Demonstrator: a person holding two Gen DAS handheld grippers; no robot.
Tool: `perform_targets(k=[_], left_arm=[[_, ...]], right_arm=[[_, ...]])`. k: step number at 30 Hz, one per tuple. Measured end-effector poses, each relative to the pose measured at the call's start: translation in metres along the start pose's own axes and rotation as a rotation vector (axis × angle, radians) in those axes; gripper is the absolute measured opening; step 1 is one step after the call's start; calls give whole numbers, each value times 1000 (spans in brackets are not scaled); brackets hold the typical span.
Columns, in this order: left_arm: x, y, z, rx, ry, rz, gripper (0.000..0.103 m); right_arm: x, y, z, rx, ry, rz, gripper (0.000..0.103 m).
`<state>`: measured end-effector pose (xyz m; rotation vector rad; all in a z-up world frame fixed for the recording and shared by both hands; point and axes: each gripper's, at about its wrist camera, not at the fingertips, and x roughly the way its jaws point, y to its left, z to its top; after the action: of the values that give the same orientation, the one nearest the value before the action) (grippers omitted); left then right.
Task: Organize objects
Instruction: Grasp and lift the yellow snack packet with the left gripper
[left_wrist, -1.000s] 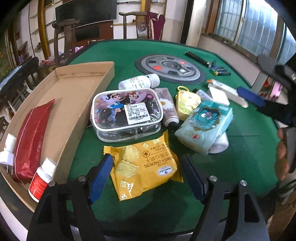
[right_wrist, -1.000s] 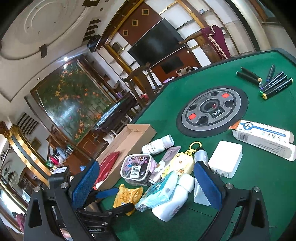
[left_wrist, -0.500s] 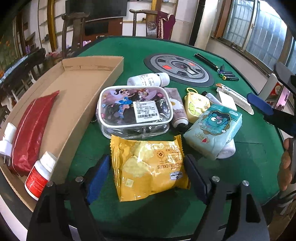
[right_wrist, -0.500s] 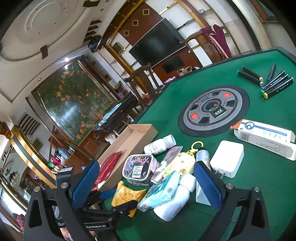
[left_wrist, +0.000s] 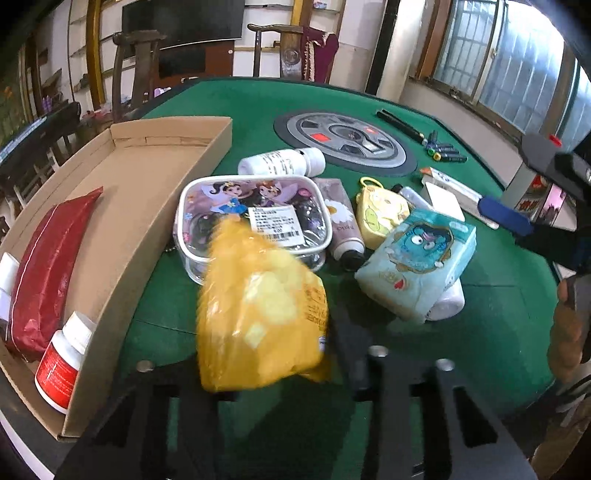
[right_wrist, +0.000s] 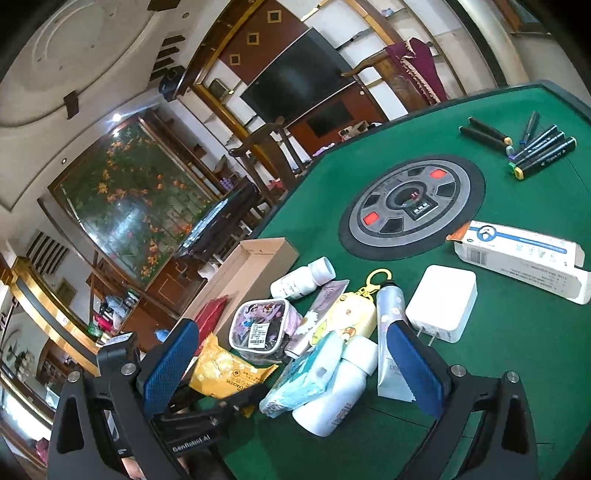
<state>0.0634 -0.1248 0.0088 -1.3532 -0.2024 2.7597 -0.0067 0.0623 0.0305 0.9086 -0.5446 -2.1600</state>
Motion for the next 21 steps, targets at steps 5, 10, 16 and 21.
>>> perform_targets(k=[5,10,16,21], left_arm=[[0,3,2,-27,-6,-43,26],[-4,3,2,-29,-19,-31,26],[-9,1,3,-12,-41,-28,26],[-9,-2,2,5,-48,-36,26]], right_arm=[[3,1,-4,2,19,-26,98],[4,-14,-10,109,48,17,73],[13,-24,-19,228,116,145,55],[22,-21,-20,237,147,133,40]])
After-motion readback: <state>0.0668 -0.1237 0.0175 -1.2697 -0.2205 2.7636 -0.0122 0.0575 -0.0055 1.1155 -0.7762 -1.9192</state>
